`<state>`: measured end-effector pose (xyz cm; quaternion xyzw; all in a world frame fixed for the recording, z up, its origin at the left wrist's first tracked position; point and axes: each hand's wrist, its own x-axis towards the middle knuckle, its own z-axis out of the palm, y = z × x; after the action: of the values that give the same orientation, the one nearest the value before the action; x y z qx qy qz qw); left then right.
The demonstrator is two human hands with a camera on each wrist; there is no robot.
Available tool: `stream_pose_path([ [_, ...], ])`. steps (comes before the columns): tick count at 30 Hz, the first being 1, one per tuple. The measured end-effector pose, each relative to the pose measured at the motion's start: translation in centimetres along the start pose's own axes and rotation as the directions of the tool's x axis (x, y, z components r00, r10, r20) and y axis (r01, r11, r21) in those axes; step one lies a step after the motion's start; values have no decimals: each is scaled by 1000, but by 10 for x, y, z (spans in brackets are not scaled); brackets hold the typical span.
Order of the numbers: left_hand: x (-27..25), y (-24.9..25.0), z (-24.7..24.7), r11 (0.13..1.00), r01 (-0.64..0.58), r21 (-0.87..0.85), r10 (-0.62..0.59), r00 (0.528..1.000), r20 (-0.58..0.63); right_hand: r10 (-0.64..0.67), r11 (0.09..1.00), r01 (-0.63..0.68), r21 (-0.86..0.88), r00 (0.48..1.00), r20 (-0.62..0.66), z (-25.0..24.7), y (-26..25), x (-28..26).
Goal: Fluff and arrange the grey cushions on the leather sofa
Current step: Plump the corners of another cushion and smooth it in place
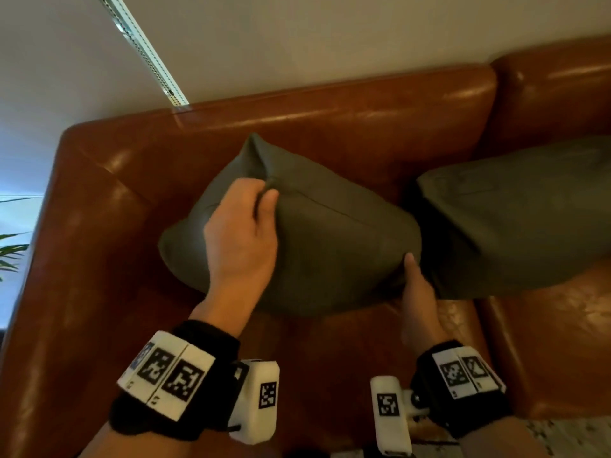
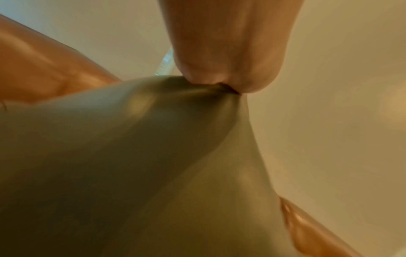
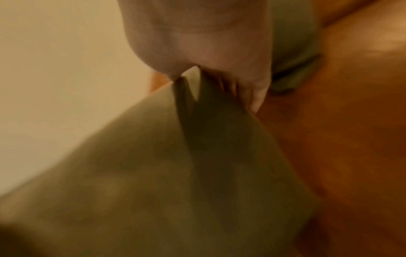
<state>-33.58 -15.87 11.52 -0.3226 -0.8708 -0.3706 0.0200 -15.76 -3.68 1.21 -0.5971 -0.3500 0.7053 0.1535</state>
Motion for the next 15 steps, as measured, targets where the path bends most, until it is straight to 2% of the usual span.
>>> stream_pose_path([
  [3,-2,-27,-13,976,144,-166,-157,985,-71,-260,955,257,-150,966,4,15,-26,-11],
  [6,-11,-58,-9,914,269,-304,-307,948,-86,-414,852,409,-327,908,59,27,-33,-7],
  [9,-25,-97,15,828,414,-379,-436,899,29,-436,758,418,-501,896,88,36,-29,11],
  [12,-39,-127,35,767,522,-372,-489,852,189,-409,686,361,-632,909,75,38,-19,23],
  [14,-43,-136,37,749,535,-391,-493,844,210,-471,626,375,-684,881,52,39,-19,18],
  [15,-44,-139,35,737,528,-421,-495,847,195,-528,575,398,-715,848,47,42,-24,9],
])
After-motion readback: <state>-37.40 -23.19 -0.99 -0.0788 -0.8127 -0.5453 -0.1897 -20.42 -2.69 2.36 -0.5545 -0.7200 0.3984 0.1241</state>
